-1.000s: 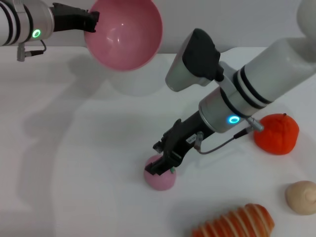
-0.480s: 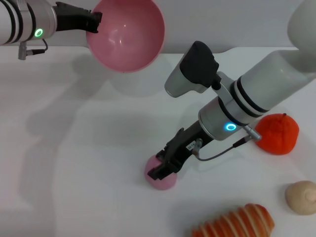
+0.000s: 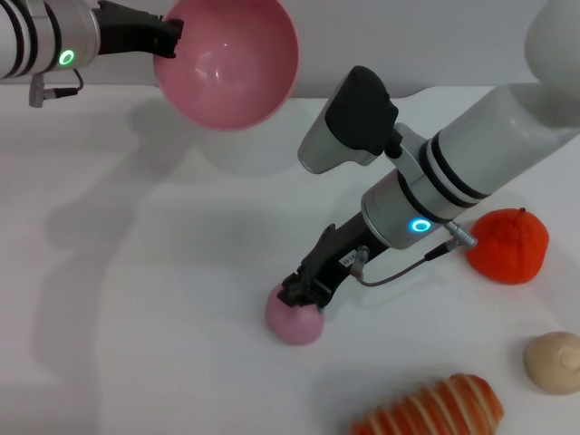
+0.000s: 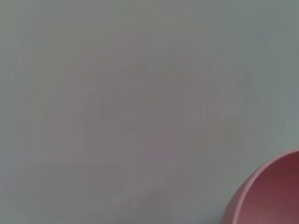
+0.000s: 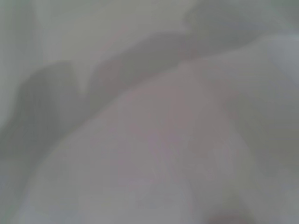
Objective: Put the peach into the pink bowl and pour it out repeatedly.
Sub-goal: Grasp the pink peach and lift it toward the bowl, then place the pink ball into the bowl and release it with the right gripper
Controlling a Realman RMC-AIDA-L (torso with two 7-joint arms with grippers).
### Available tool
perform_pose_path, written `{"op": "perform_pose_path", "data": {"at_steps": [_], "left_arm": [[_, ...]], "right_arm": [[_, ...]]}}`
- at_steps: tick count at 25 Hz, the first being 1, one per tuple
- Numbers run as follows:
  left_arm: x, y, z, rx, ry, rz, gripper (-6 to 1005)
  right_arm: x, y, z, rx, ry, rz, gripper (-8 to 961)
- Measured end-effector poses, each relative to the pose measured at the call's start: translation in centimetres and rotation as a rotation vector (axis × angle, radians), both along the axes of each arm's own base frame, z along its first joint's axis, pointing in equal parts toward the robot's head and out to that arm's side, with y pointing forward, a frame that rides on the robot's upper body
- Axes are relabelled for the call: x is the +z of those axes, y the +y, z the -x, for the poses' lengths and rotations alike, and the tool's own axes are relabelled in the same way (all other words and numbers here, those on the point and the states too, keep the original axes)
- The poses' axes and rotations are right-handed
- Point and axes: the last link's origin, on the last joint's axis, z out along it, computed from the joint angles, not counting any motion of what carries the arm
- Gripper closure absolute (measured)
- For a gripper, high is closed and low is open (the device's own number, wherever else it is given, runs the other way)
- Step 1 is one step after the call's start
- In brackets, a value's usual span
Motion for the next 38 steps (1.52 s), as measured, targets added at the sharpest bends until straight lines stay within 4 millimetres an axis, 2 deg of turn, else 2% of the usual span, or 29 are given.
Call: {"op": "perform_pose_path", "data": {"at_steps": [7, 12, 17, 19, 20, 21, 24, 25, 26, 31, 35, 38], "left_arm": [[0.2, 0.0, 0.2, 0.002, 0.002, -0.003, 959], [0.2, 0.0, 0.3, 0.004, 0.004, -0.004, 960], [0.2, -0.1, 0.3, 0.005, 0.005, -0.004, 961], [0.0, -0.3, 0.4, 0.006, 0.006, 0.014, 961], [0.0, -0.3, 0.4, 0.006, 0.006, 0.014, 961], [0.0, -0.3, 0.4, 0.006, 0.006, 0.014, 961], [-0.2, -0.4, 0.4, 0.007, 0.006, 0.032, 961], [-0.2, -0.4, 0.4, 0.007, 0.006, 0.032, 961], [-0.8, -1.0, 0.3, 0.003, 0.057, 0.087, 960], [-1.3, -1.5, 0.0, 0.013, 0.085, 0.15, 960], [-1.7, -2.1, -0.3, 0.028, 0.108, 0.203, 960], [-2.2, -2.4, -0.6, 0.029, 0.117, 0.234, 960]], "right_arm": [[0.0, 0.0, -0.1, -0.006, -0.007, 0.004, 867], [0.1, 0.1, -0.1, -0.01, 0.005, -0.007, 945], [2.0, 0.7, 1.9, 0.039, 0.099, -0.067, 945], [3.4, 0.8, 3.0, 0.075, 0.141, -0.096, 946], [4.9, 1.0, 3.9, 0.11, 0.166, -0.129, 946], [4.9, 1.0, 3.9, 0.11, 0.166, -0.129, 946], [7.0, 1.0, 5.3, 0.166, 0.205, -0.174, 946], [8.6, 1.0, 6.6, 0.216, 0.239, -0.216, 946], [8.6, 1.0, 6.6, 0.216, 0.239, -0.216, 946], [12.9, 0.7, 9.6, 0.33, 0.322, -0.346, 937], [13.5, 0.9, 9.9, 0.344, 0.337, -0.373, 906], [12.9, 1.3, 9.6, 0.329, 0.333, -0.374, 882]]}}
